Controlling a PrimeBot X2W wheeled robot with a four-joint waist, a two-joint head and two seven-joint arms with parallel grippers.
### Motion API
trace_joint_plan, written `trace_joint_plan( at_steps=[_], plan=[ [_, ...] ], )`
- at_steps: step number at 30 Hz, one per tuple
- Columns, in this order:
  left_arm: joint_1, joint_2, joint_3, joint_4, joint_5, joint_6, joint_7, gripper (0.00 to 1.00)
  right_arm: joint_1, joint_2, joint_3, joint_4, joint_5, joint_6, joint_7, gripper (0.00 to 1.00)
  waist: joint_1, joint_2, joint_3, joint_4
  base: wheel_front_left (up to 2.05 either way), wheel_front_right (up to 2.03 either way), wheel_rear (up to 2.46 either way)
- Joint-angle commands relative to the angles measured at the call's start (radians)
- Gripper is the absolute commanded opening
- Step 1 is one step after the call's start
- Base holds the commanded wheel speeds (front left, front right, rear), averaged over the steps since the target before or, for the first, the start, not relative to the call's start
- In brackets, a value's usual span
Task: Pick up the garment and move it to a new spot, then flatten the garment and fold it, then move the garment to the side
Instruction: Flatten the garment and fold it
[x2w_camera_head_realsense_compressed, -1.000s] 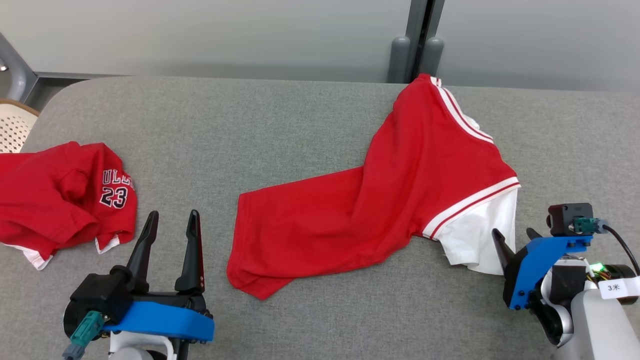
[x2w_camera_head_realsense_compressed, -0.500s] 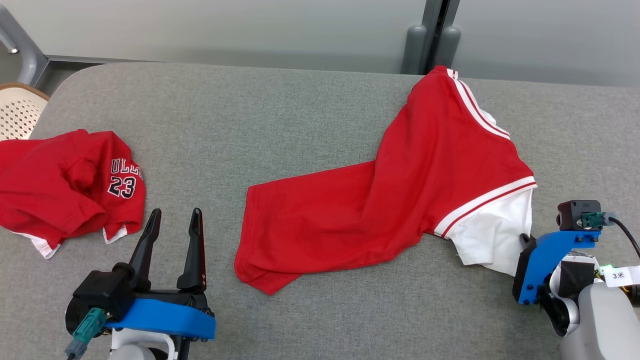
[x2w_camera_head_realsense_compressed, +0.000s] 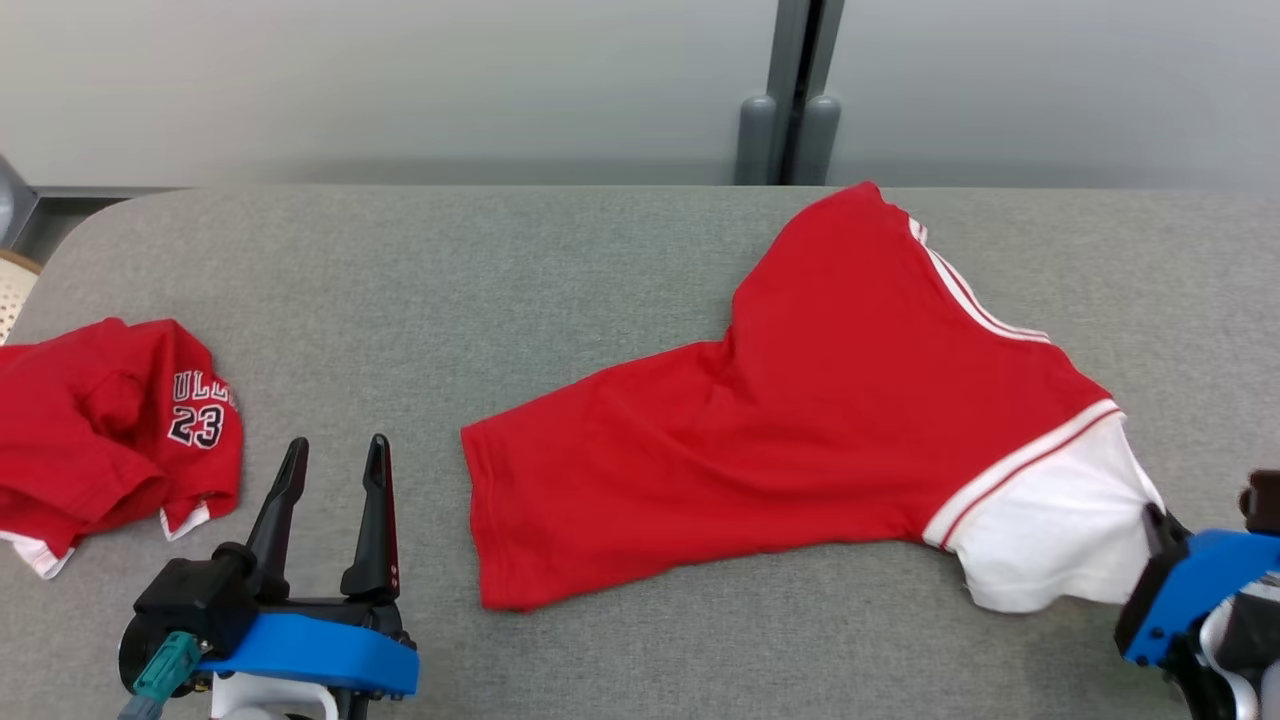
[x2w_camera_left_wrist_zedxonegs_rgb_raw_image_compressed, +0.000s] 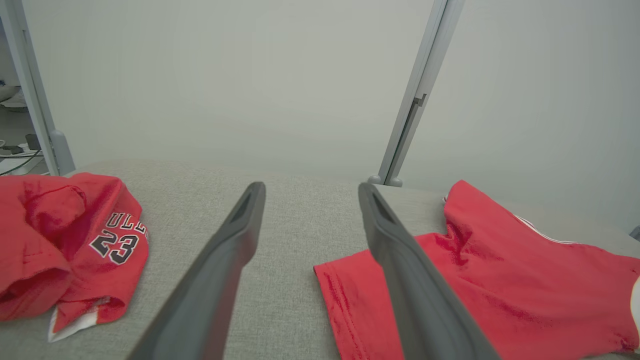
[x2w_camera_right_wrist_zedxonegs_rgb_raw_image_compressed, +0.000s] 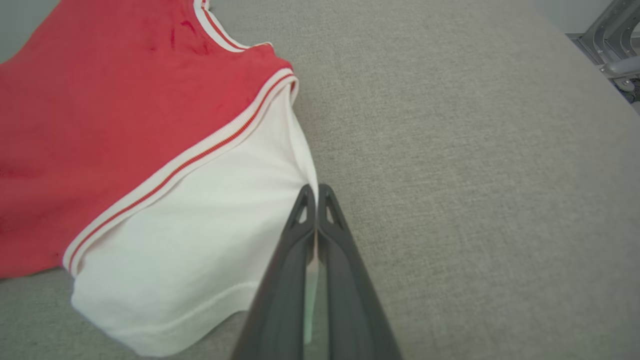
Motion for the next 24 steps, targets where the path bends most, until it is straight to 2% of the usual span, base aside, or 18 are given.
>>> trace_joint_plan(
  at_steps=[1,8,9,13,16,17,24],
  plan=[
    [0.009,0.006,0.002,-0.002,0.0,0.002,-0.002,1.0,0.023,0.001,-0.007,-0.015,0.011,0.0,0.004,0.0,0.0,0.0,-0.01,-0.012,0.0,0.0,0.0],
    [0.022,0.004,-0.01,0.002,-0.002,0.004,-0.001,1.0,0.122,0.002,-0.011,-0.108,0.078,0.0,0.022,0.0,0.0,0.0,-0.023,-0.037,0.0,0.0,0.0],
    [0.024,0.002,-0.012,0.005,-0.003,0.003,-0.002,1.0,0.128,0.003,-0.01,-0.111,0.086,0.0,0.017,1.0,0.0,0.0,-0.023,-0.038,0.0,0.0,0.0],
    [0.031,-0.005,-0.02,0.021,-0.007,-0.003,-0.007,1.0,0.148,0.003,0.023,-0.153,0.091,0.0,-0.047,1.0,0.0,0.0,-0.028,-0.038,0.0,0.0,0.0],
    [0.031,-0.007,-0.023,0.031,-0.009,-0.006,-0.009,1.0,0.161,0.002,0.054,-0.206,0.063,0.0,-0.151,1.0,0.0,0.0,-0.029,-0.033,0.0,0.0,0.0],
    [0.031,-0.009,-0.023,0.037,-0.009,-0.006,-0.012,1.0,0.169,0.003,0.083,-0.244,0.041,0.0,-0.238,1.0,0.0,0.0,-0.032,-0.031,0.0,0.0,0.0],
    [0.043,-0.007,-0.022,0.059,-0.014,-0.009,-0.019,1.0,0.214,0.002,0.174,-0.274,-0.048,0.0,-0.471,1.0,0.0,0.0,-0.06,-0.027,0.0,0.0,0.0]
  ],
)
